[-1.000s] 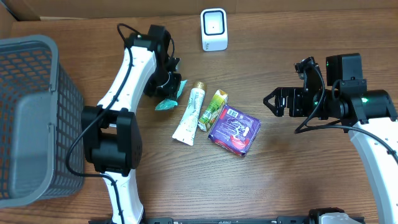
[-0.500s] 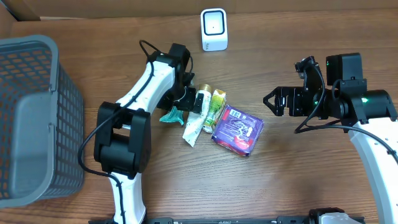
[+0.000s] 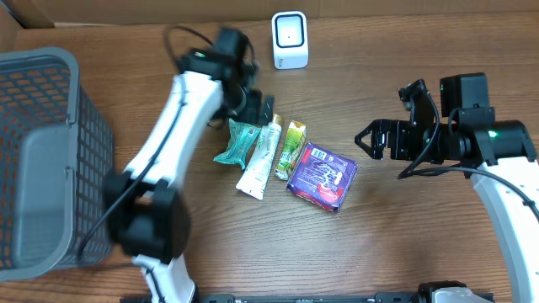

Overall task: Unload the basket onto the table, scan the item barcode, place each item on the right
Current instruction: 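Carry the mint-green wrapper out and place it left of the tube, then raise the left gripper and move the right gripper toward the purple pack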

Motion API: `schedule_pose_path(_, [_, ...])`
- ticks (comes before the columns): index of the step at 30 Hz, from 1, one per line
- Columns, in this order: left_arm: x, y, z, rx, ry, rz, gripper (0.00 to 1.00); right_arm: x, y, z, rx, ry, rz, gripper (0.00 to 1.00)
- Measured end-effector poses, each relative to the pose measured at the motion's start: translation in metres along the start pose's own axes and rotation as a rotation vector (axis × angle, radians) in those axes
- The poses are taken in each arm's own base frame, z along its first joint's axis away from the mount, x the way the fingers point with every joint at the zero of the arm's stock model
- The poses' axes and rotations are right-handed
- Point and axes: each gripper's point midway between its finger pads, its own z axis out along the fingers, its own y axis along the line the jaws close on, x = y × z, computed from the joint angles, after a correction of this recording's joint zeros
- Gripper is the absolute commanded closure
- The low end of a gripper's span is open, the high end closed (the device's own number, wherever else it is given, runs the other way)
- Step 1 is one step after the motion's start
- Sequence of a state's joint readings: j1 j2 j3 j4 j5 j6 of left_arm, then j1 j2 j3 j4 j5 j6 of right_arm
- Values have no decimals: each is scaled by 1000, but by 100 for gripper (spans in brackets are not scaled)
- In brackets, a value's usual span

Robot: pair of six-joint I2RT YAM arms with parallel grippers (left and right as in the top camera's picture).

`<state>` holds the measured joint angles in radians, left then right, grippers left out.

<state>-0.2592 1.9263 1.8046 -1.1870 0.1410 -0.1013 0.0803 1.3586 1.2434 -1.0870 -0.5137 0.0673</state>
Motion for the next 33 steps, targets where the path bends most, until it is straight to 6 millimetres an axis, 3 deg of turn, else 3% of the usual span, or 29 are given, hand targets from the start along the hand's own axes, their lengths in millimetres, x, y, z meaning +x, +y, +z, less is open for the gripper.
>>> schedule_pose_path(3, [-21, 0, -73, 9, -191, 0, 1, 9, -6, 12, -5, 73, 51, 4])
schedule_pose_path(5, [-26, 0, -110, 12, -288, 0, 0, 14, -10, 21, -10, 118, 80, 5])
schedule_pose_path(8, [-21, -5, -155, 20, -396, 14, 0, 21, -18, 37, -15, 193, 129, 5])
schedule_pose_path(9, [-19, -7, -161, 22, -410, 18, 0, 22, -20, 41, -16, 209, 139, 5])
schedule_pose_path(12, [-16, -9, -171, 25, -433, 23, 1, 33, -25, 55, -26, 264, 171, 5])
schedule_pose_path(22, [-16, -8, -164, 23, -409, 19, 1, 98, -34, 101, -87, 417, 245, 11])
schedule_pose_path(28, [-16, -8, -164, 23, -409, 19, 0, 113, -35, 120, -116, 406, 205, 15])
schedule_pose_path(33, [-16, -8, -164, 23, -409, 19, 0, 113, -30, 136, -140, 362, 122, 15])
